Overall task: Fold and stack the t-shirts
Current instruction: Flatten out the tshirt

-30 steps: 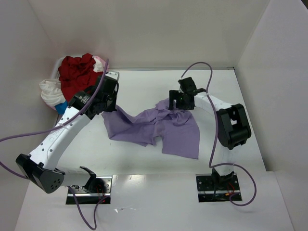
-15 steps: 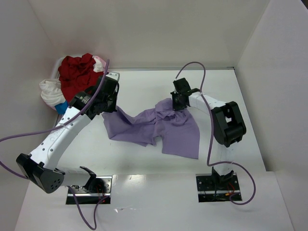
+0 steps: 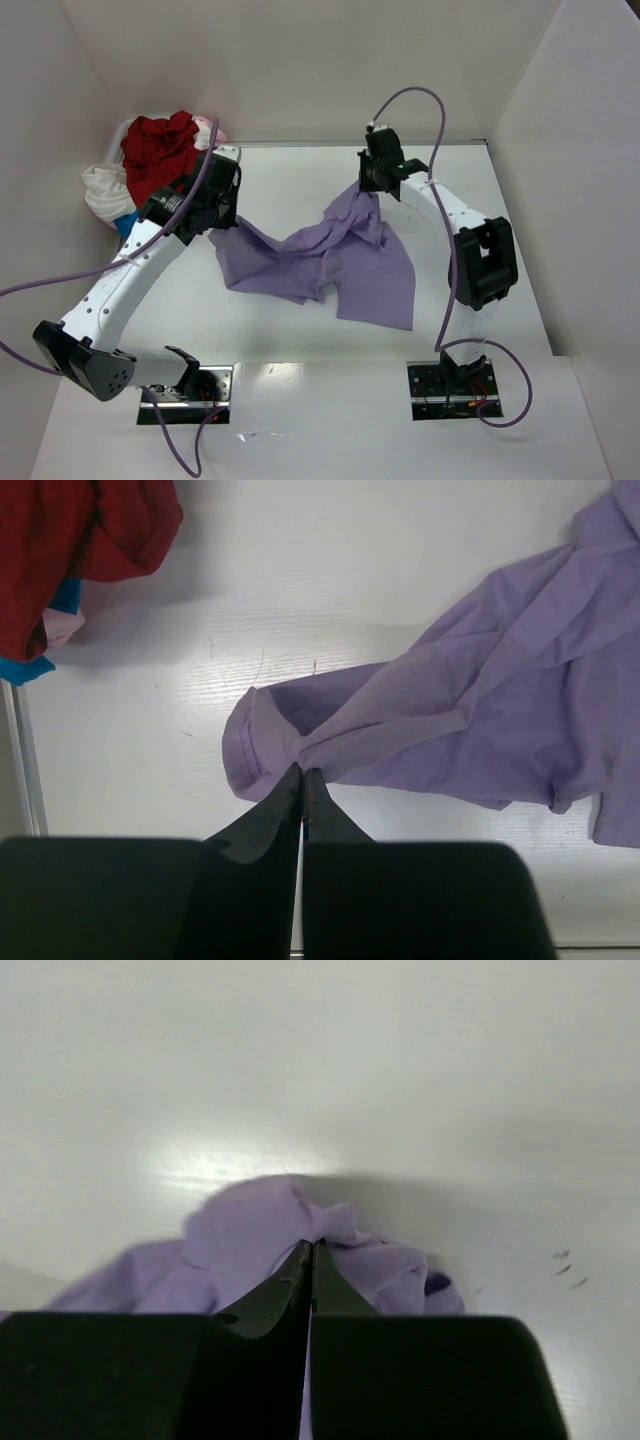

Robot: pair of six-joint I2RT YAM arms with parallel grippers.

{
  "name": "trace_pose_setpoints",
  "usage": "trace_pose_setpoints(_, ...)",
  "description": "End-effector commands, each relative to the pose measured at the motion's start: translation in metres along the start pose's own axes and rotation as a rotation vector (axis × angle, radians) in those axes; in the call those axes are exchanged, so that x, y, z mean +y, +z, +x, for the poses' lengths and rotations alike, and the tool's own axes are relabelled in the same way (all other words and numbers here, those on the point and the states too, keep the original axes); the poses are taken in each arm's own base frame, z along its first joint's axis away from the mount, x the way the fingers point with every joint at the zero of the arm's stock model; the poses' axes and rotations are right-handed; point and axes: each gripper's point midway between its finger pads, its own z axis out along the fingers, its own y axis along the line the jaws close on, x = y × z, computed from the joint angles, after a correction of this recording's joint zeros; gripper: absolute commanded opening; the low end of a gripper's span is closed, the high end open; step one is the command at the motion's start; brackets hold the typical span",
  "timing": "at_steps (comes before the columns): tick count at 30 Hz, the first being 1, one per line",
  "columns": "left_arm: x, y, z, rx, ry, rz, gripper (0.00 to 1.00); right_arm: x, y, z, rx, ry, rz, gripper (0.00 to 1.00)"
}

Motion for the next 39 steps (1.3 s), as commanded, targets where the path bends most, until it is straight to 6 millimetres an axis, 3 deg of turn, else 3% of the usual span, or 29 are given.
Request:
trace_pose_setpoints(1, 0.008, -0.015, -0.039, -0.119, -0.035, -0.009, 0.00, 0.009, -0.074, -0.103, -0.277, 0.023, -0.034, 0.00)
trace_pose_setpoints(2, 0.008, -0.015, -0.046, -0.136, -0.042, -0.016, 0.00, 0.010, -0.078, -0.108, -0.281, 0.024, -0.035, 0.00)
trace_pose_setpoints(4, 0.015, -0.019, -0.061, -0.176, -0.064, -0.046, 0.00, 0.015, -0.110, -0.138, -0.369, 0.027, -0.059, 0.00)
trace_pose_setpoints(8, 0.034, -0.031, -0.102, -0.287, -0.110, -0.092, 0.00, 0.014, -0.150, -0.167, -0.462, 0.046, -0.078, 0.00)
trace_pose_setpoints(10, 0.047, -0.043, -0.123, -0.346, -0.127, -0.117, 0.00, 0.010, -0.165, -0.174, -0.492, 0.045, -0.064, 0.00)
trace_pose_setpoints(14, 0.083, -0.056, -0.153, -0.421, -0.158, -0.218, 0.00, 0.003, -0.215, -0.189, -0.589, 0.058, -0.059, 0.00)
trace_pose_setpoints(17, 0.101, -0.062, -0.166, -0.452, -0.168, -0.269, 0.00, -0.008, -0.227, -0.189, -0.608, 0.069, -0.051, 0.00)
trace_pose_setpoints(19, 0.106, -0.058, -0.165, -0.443, -0.174, -0.292, 0.00, -0.009, -0.232, -0.181, -0.601, 0.065, -0.059, 0.00)
trace_pose_setpoints(23, 0.106, -0.053, -0.157, -0.421, -0.166, -0.295, 0.00, -0.001, -0.221, -0.149, -0.533, 0.050, -0.128, 0.00)
trace_pose_setpoints(24, 0.104, -0.050, -0.155, -0.411, -0.160, -0.286, 0.00, 0.008, -0.206, -0.125, -0.460, 0.042, -0.185, 0.00)
trace_pose_setpoints(26, 0.103, -0.042, -0.144, -0.381, -0.148, -0.290, 0.00, 0.022, -0.207, -0.109, -0.443, 0.060, -0.285, 0.00)
trace_pose_setpoints(27, 0.102, -0.041, -0.141, -0.376, -0.145, -0.281, 0.00, 0.033, -0.192, -0.076, -0.353, 0.086, -0.364, 0.00)
trace_pose_setpoints(29, 0.101, -0.035, -0.135, -0.354, -0.136, -0.284, 0.00, 0.047, -0.192, -0.054, -0.317, 0.102, -0.453, 0.00)
trace_pose_setpoints(30, 0.101, -0.029, -0.130, -0.336, -0.130, -0.286, 0.00, 0.054, -0.177, -0.024, -0.234, 0.114, -0.484, 0.00)
trace_pose_setpoints(34, 0.098, -0.023, -0.127, -0.319, -0.122, -0.279, 0.00, 0.085, -0.176, 0.027, -0.125, 0.086, -0.606, 0.01)
trace_pose_setpoints(37, 0.095, -0.014, -0.125, -0.301, -0.114, -0.272, 0.00, 0.079, -0.167, 0.043, -0.082, 0.057, -0.562, 0.15)
trace_pose_setpoints(39, 0.095, -0.013, -0.127, -0.301, -0.114, -0.271, 0.00, 0.064, -0.158, 0.043, -0.096, 0.048, -0.468, 0.36)
